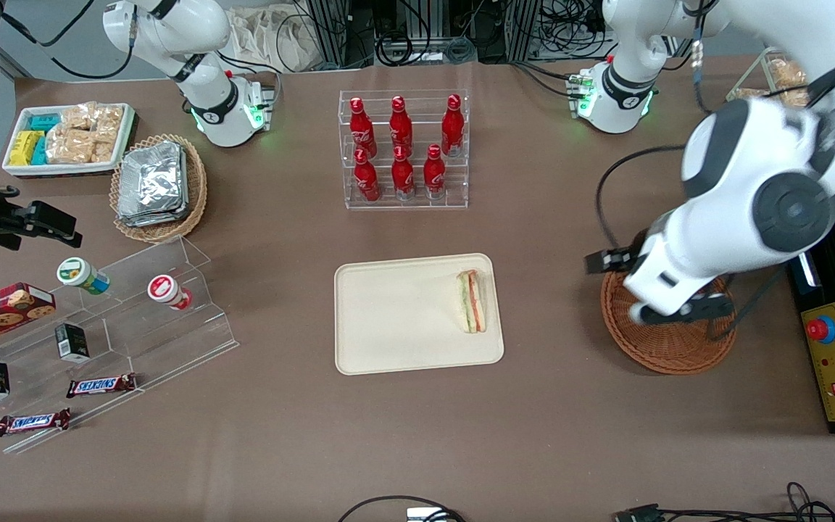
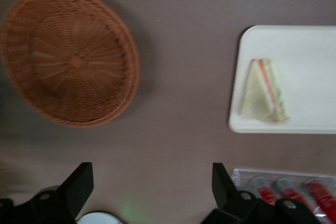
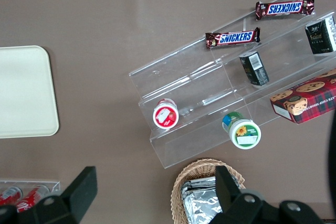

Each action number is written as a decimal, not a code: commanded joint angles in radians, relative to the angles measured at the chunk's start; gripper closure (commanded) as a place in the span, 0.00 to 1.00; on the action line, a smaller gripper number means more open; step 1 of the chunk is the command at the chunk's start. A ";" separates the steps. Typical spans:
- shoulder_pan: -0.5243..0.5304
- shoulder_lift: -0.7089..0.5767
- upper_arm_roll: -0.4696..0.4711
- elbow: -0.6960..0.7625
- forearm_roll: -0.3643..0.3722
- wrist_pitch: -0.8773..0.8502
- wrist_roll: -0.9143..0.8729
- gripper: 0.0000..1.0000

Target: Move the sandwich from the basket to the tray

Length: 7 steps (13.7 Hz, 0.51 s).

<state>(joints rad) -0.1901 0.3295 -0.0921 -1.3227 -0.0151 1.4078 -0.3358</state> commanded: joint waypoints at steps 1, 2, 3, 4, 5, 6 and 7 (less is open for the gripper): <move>0.069 -0.085 -0.008 -0.040 0.043 -0.075 0.115 0.00; 0.095 -0.110 -0.008 -0.041 0.044 -0.096 0.132 0.00; 0.107 -0.130 -0.008 -0.043 0.056 -0.113 0.135 0.00; 0.122 -0.141 -0.008 -0.043 0.069 -0.125 0.136 0.00; 0.136 -0.145 -0.008 -0.044 0.069 -0.130 0.136 0.00; 0.149 -0.145 -0.008 -0.046 0.069 -0.130 0.136 0.00; 0.152 -0.148 -0.008 -0.055 0.066 -0.130 0.135 0.00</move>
<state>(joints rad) -0.0517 0.2055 -0.0888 -1.3357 0.0351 1.2797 -0.2082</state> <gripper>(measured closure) 0.000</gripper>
